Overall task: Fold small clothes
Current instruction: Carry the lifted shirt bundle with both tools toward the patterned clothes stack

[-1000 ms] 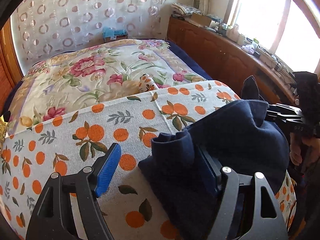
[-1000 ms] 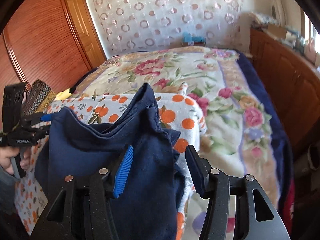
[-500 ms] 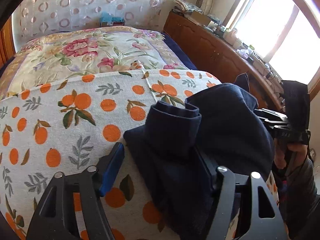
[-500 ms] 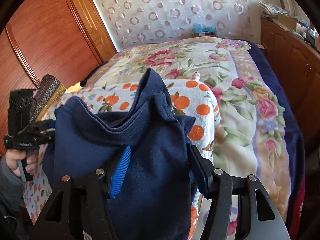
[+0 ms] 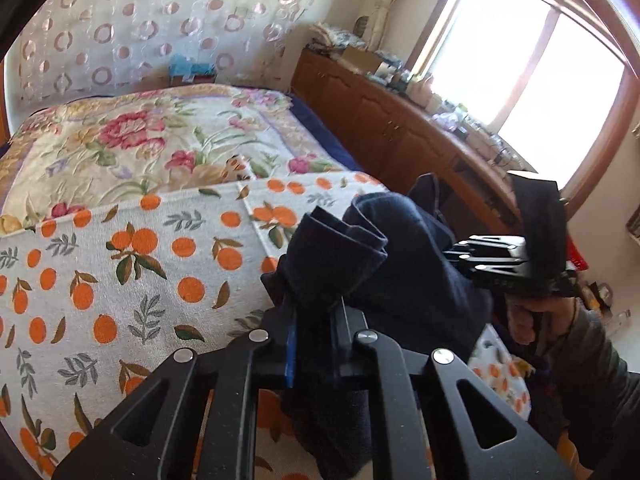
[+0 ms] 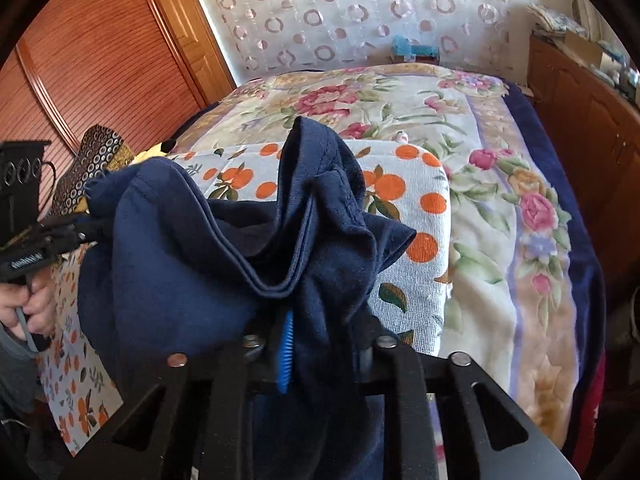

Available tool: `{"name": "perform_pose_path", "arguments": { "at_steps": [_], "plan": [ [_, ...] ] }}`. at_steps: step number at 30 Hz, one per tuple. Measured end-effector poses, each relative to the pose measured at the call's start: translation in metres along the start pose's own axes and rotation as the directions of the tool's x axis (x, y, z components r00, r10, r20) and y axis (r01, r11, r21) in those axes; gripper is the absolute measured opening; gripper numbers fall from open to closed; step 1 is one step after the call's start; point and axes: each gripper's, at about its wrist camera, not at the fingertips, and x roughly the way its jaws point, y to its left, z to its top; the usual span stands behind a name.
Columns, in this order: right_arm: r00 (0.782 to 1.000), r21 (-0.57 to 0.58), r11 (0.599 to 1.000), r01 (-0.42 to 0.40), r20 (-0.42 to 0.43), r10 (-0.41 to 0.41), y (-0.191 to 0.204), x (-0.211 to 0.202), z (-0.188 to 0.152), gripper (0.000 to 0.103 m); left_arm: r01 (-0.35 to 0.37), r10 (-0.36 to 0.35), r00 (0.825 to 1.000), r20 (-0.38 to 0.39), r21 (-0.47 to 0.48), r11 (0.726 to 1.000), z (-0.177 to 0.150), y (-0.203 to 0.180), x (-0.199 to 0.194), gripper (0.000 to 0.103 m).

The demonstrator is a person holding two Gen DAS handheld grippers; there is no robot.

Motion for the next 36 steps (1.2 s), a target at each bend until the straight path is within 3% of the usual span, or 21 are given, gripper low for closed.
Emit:
{"name": "perform_pose_path", "arguments": {
  "at_steps": [3,9,15,21,26,30,36],
  "plan": [
    [0.999,-0.017,0.999,0.033,0.043,-0.032,0.014,-0.014,0.004,0.017,0.043,-0.043,0.998,0.043,0.02,0.999,-0.002,-0.005,-0.029,0.013],
    [0.988,-0.084,0.996,0.041,0.154,-0.027,0.07,-0.047,0.021,0.015,0.041,-0.047,0.986,0.162,0.042,0.998,-0.009,0.01,-0.107,0.012],
    [0.969,-0.171,0.985,-0.001,0.242,0.043,0.157,-0.056,0.055,0.014,-0.016,0.013,0.965,0.261,0.01,1.0,-0.024,0.06,-0.199,0.012],
    [0.956,-0.289,0.956,-0.05,0.264,0.13,0.263,-0.036,0.094,0.014,-0.103,0.124,0.934,0.335,-0.079,0.992,-0.048,0.131,-0.277,0.012],
    [0.949,-0.38,0.921,-0.083,0.252,0.189,0.337,-0.007,0.129,0.014,-0.138,0.188,0.912,0.364,-0.161,0.977,-0.065,0.183,-0.31,0.012],
    [0.95,-0.417,0.904,-0.095,0.234,0.207,0.36,0.025,0.16,0.014,-0.139,0.219,0.9,0.376,-0.229,0.964,-0.075,0.221,-0.319,0.012],
    [0.974,-0.458,0.885,-0.083,0.151,0.169,0.378,0.102,0.211,0.014,-0.132,0.248,0.909,0.336,-0.331,0.934,-0.096,0.268,-0.298,0.012]
  ]
}}
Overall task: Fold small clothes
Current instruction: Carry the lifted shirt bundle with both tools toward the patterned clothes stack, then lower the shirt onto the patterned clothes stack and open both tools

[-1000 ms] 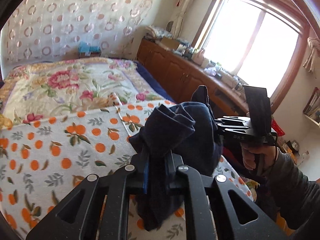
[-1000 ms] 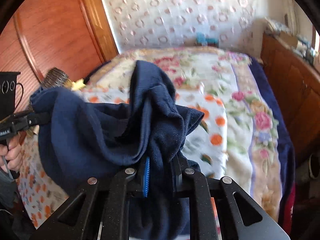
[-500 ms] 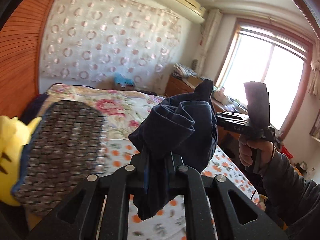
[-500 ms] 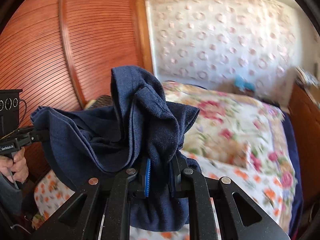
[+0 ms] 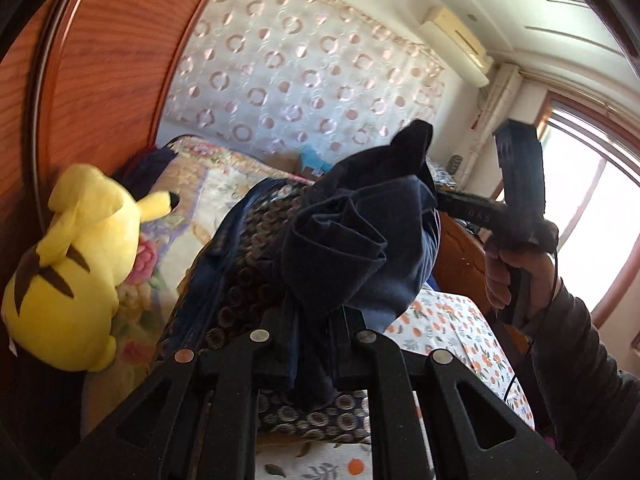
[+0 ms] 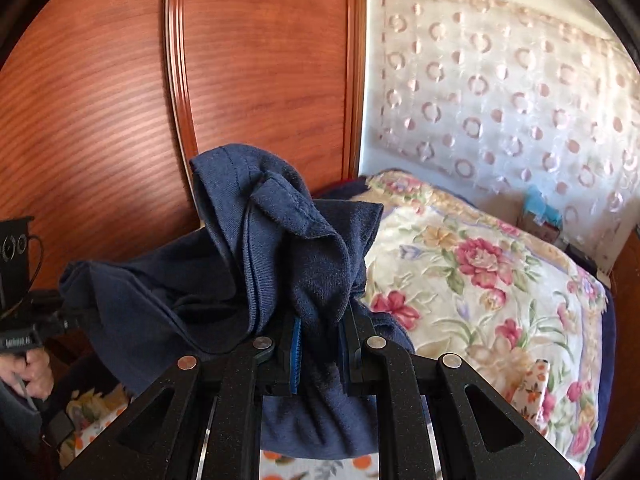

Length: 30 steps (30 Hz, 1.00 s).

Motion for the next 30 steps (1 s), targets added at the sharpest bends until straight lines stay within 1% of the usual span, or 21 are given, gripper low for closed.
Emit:
{"name": "perform_pose_path", "arguments": {
  "at_steps": [3,5,8,10,12,14,15,16,17,18,19,20,21,22,23,24,26,27,28,30],
  "plan": [
    [0.999,-0.036,0.999,0.004,-0.046,-0.006,0.001,0.036,0.016,0.014,-0.007,0.007,1.0,0.006,-0.024,1.0,-0.007,0.013,0.002,0.012],
    [0.999,-0.058,0.998,-0.002,-0.052,-0.001,0.005,0.056,0.025,0.014,-0.014,0.014,1.0,0.012,-0.036,0.999,-0.01,0.018,0.0,0.012],
    [0.996,-0.074,0.997,-0.02,-0.083,0.014,0.004,0.083,0.041,0.014,-0.032,0.033,0.999,0.006,-0.052,0.998,-0.014,0.024,0.002,0.012],
    [0.994,-0.089,0.996,-0.024,-0.109,0.015,0.004,0.104,0.046,0.015,-0.053,0.053,0.999,-0.006,-0.058,0.997,-0.017,0.028,0.007,0.012],
    [0.991,-0.083,0.996,-0.027,-0.134,0.016,-0.002,0.122,0.044,0.016,-0.079,0.078,0.997,-0.016,-0.06,0.995,-0.017,0.035,0.011,0.012],
    [0.988,-0.071,0.997,-0.026,-0.155,0.015,-0.006,0.137,0.043,0.018,-0.108,0.107,0.994,-0.027,-0.057,0.993,-0.017,0.037,0.016,0.014],
    [0.988,-0.064,0.998,-0.025,-0.153,0.014,-0.008,0.141,0.045,0.024,-0.121,0.119,0.992,-0.032,-0.046,0.992,-0.02,0.037,0.012,0.019],
    [0.989,-0.053,0.999,-0.013,-0.147,0.006,-0.01,0.144,0.047,0.03,-0.13,0.129,0.991,-0.036,-0.031,0.991,-0.021,0.035,0.013,0.022],
    [0.99,-0.037,0.999,-0.005,-0.139,-0.001,-0.013,0.144,0.048,0.032,-0.136,0.135,0.99,-0.036,-0.021,0.99,-0.021,0.033,0.012,0.028],
    [0.992,-0.024,1.0,0.005,-0.126,-0.008,-0.014,0.143,0.048,0.038,-0.142,0.142,0.989,-0.033,-0.008,0.99,-0.022,0.031,0.012,0.032],
    [0.994,-0.015,1.0,0.018,-0.109,-0.019,-0.018,0.14,0.048,0.041,-0.146,0.146,0.989,-0.03,0.003,0.989,-0.021,0.03,0.011,0.035],
    [0.995,-0.012,0.999,0.033,-0.091,-0.034,-0.014,0.136,0.047,0.042,-0.147,0.148,0.989,-0.025,0.013,0.989,-0.02,0.029,0.01,0.043],
    [0.997,-0.009,0.999,0.05,-0.063,-0.051,-0.006,0.124,0.045,0.043,-0.143,0.144,0.989,-0.02,0.019,0.99,-0.019,0.028,0.008,0.045],
    [0.997,-0.003,0.998,0.07,-0.035,-0.07,-0.007,0.117,0.043,0.043,-0.14,0.141,0.99,-0.016,0.023,0.99,-0.018,0.027,0.007,0.046],
    [0.995,0.003,0.995,0.099,-0.003,-0.099,-0.004,0.107,0.04,0.043,-0.145,0.145,0.989,-0.007,0.031,0.989,-0.017,0.026,0.004,0.053],
    [0.992,0.015,0.992,0.123,0.032,-0.124,-0.004,0.099,0.037,0.043,-0.153,0.153,0.988,0.01,0.04,0.987,-0.016,0.024,0.0,0.062],
    [0.982,0.029,0.988,0.149,0.117,-0.151,0.001,0.078,0.03,0.043,-0.182,0.178,0.982,0.066,0.056,0.982,-0.014,0.017,-0.011,0.07],
    [0.976,0.032,0.988,0.149,0.154,-0.152,0.002,0.071,0.027,0.043,-0.194,0.188,0.978,0.091,0.058,0.979,-0.013,0.015,-0.016,0.074],
    [0.976,0.028,0.991,0.128,0.174,-0.131,0.005,0.066,0.023,0.043,-0.208,0.2,0.972,0.121,0.059,0.976,-0.011,0.012,-0.022,0.076],
    [0.982,0.023,0.999,0.05,0.179,-0.053,0.01,0.063,0.015,0.043,-0.236,0.222,0.958,0.179,0.061,0.97,-0.006,0.005,-0.03,0.078]
  ]
}}
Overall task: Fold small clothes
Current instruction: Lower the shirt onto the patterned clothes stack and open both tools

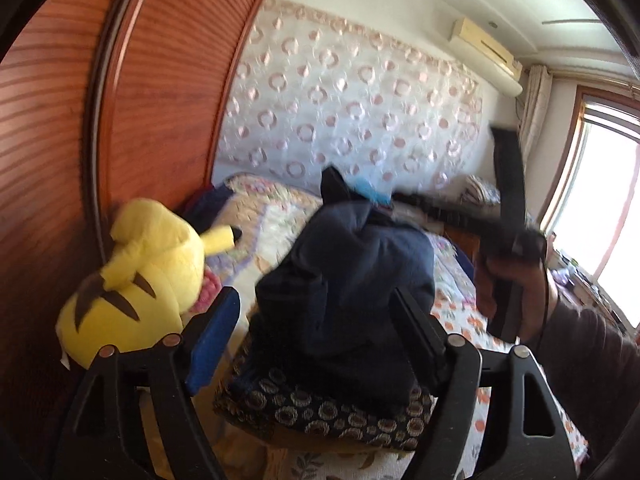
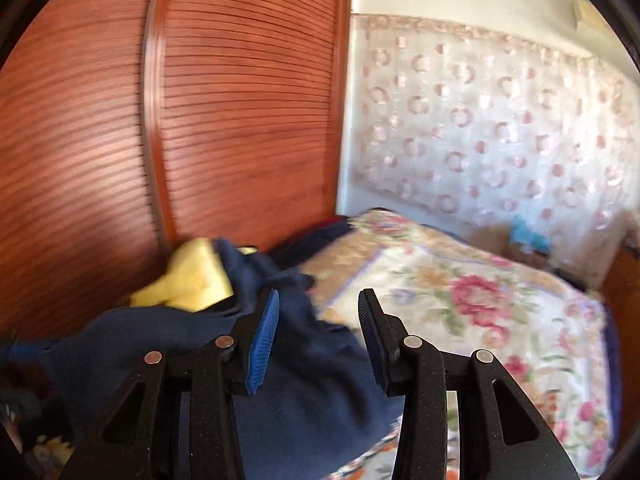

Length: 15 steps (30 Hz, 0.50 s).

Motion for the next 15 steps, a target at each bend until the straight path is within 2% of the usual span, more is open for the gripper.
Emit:
{"name": "perform_pose_path", "arguments": {
  "at_steps": [2,4,6,7,9,12,15],
  "plan": [
    [0.998,0.004,1.0,-0.023,-0.052,0.023,0.003,0.007,-0.011,0.043,-0.009,0.009,1.0,0.002,0.029,1.0,0.006,-0.007,0.006,0.078],
    [0.996,0.013,1.0,-0.018,-0.088,0.019,-0.006,0.017,-0.02,0.043,-0.002,0.004,0.999,-0.039,0.067,0.998,0.006,-0.013,0.025,0.078],
    [0.991,0.022,1.0,0.013,-0.135,-0.01,-0.01,0.028,-0.029,0.043,-0.083,0.096,0.989,-0.113,0.117,0.99,-0.002,-0.014,0.054,0.078],
    [0.987,0.031,0.999,0.024,-0.157,-0.018,-0.013,0.034,-0.031,0.043,-0.125,0.146,0.976,-0.159,0.136,0.983,-0.01,-0.01,0.069,0.077],
    [0.978,0.051,0.996,0.078,-0.196,-0.067,-0.02,0.049,-0.032,0.043,-0.134,0.161,0.966,-0.204,0.14,0.981,-0.022,-0.003,0.08,0.075],
    [0.978,0.146,0.987,0.07,-0.205,-0.039,-0.031,0.054,-0.031,0.043,-0.138,0.16,0.965,-0.208,0.114,0.984,-0.03,0.003,0.074,0.075],
    [0.979,0.106,0.99,0.094,-0.192,-0.072,-0.02,0.049,-0.023,0.043,-0.143,0.164,0.97,-0.178,0.122,0.982,-0.024,-0.004,0.057,0.075]
  ]
}}
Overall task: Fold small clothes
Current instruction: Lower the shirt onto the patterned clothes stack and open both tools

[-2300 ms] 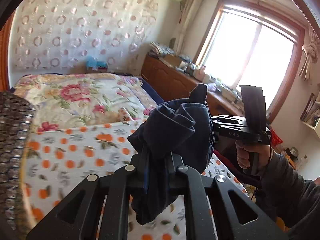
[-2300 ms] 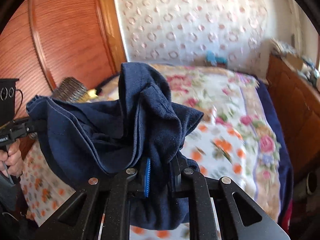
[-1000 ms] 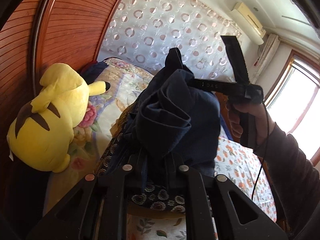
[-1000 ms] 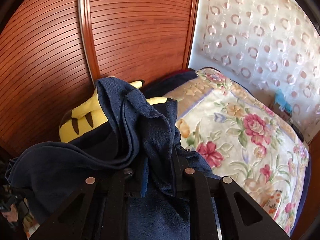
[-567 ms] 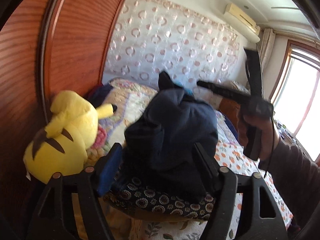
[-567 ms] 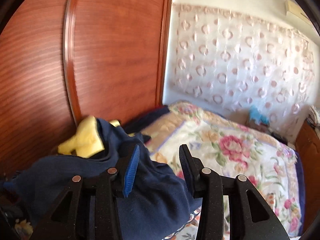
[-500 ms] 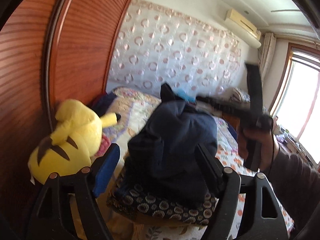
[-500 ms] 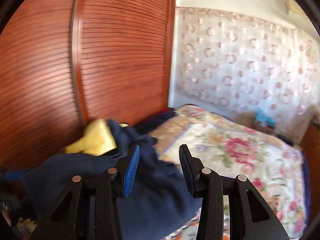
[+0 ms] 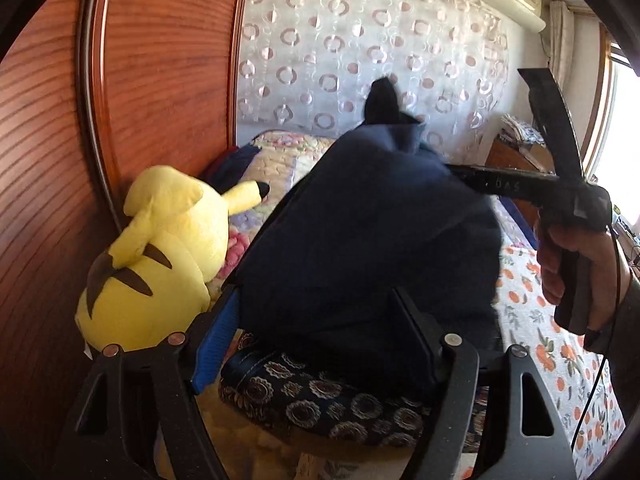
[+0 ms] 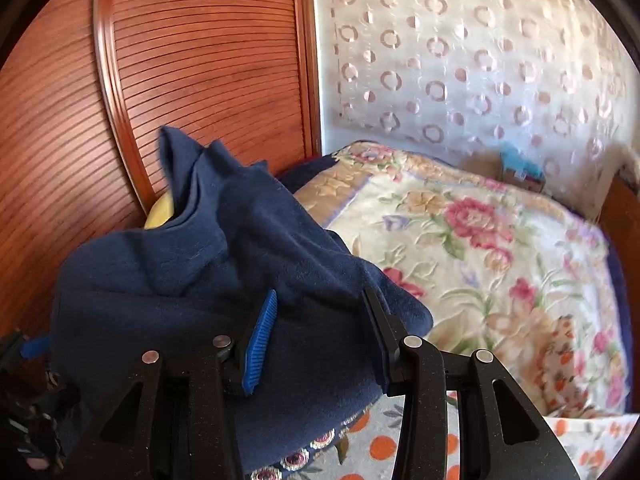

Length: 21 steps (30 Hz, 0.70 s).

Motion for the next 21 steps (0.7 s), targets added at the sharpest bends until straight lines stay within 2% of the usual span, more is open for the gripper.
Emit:
{"name": "perform_pose_path", "arguments": {
  "at_steps": [5,10,21],
  "plan": [
    [0.998,0.008,0.999,-0.041,0.053,0.04,0.004,-0.047,-0.013,0.044,-0.007,0.006,0.999,0.038,0.025,1.0,0.002,-0.022,-0.03,0.075],
    [0.994,0.025,0.999,-0.048,0.102,0.045,0.0,-0.104,-0.055,0.044,-0.004,0.0,0.998,0.062,0.057,0.998,-0.001,-0.045,-0.055,0.075],
    [0.991,0.063,0.998,0.002,0.134,-0.01,-0.011,-0.235,-0.14,0.044,0.063,-0.074,0.994,0.081,0.134,0.989,-0.016,-0.111,-0.089,0.077]
  ]
}}
